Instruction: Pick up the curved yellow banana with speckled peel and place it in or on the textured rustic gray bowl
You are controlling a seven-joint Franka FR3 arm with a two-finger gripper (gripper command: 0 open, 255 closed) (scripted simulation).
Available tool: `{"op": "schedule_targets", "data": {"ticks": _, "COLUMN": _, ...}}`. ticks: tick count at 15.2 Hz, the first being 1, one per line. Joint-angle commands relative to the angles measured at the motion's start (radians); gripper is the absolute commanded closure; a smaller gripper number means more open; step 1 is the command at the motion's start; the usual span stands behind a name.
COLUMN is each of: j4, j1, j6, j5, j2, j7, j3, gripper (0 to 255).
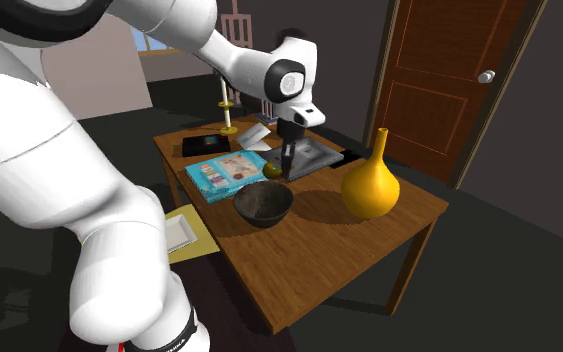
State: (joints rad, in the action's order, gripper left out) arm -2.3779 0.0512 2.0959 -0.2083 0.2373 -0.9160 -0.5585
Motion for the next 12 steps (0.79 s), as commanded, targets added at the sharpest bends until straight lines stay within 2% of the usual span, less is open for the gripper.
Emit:
{"op": "schedule_targets", "data": {"ticks": 1, "j4": -0.08, "j1": 0.016, "j6": -0.007, "j5": -0.047, "j2": 0.091, "j7": 0.04, "j3": 0.02, "gripper": 255}}
{"op": "schedule_targets", "data": {"ticks": 3, "j4": -0.171, "j1": 0.046, "j6": -0.029, "j5": -0.094, "j2": 0.204, "j7": 0.077, "j3": 0.046, "gripper": 255}}
{"op": "schedule_targets", "data": {"ticks": 12, "j4": -0.237, "j1": 0.042, "j6": 0.118, "j5": -0.093, "j2": 0.121, "j7": 0.069, "j3": 0.014, "gripper": 255}}
